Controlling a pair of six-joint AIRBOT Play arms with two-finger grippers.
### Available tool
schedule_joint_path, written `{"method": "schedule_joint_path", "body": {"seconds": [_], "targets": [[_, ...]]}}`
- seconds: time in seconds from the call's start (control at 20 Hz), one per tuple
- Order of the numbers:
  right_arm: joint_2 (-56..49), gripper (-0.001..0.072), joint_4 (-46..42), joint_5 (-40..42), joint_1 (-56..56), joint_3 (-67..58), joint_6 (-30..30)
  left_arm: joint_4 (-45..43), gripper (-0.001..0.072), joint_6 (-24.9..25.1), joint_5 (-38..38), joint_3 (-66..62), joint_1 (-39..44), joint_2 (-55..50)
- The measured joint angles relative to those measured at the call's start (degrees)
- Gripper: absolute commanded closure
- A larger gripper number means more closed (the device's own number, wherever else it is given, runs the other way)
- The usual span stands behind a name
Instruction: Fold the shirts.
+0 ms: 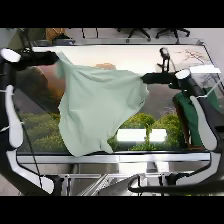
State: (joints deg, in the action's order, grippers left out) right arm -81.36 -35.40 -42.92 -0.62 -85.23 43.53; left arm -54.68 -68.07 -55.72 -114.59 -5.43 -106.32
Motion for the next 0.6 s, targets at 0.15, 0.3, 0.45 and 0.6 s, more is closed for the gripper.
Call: {"method": "schedule_joint_path", "body": {"seconds": [0.15,0.3,0.45,0.6], "targets": [[-3.5,0.0391,-0.2,0.5,0.0,0.0,0.8,-0.5,-0.0001,-3.8,-2.7,-1.2,-0.4,-3.0],[-3.8,0.0384,-0.4,-3.2,1.5,-0.4,1.2,-0.5,0.0,-7.9,-8.7,-0.4,-3.4,-0.3],[-2.3,0.0301,-0.6,-9.7,4.9,-0.6,1.6,-0.9,0.0,-10.9,-18.6,4.3,-7.2,5.4],[-0.3,0.0225,-0.7,-16.5,9.7,-0.6,3.3,-2.4,0.0,-12.4,-26.4,15.2,-10.3,13.1]]}}
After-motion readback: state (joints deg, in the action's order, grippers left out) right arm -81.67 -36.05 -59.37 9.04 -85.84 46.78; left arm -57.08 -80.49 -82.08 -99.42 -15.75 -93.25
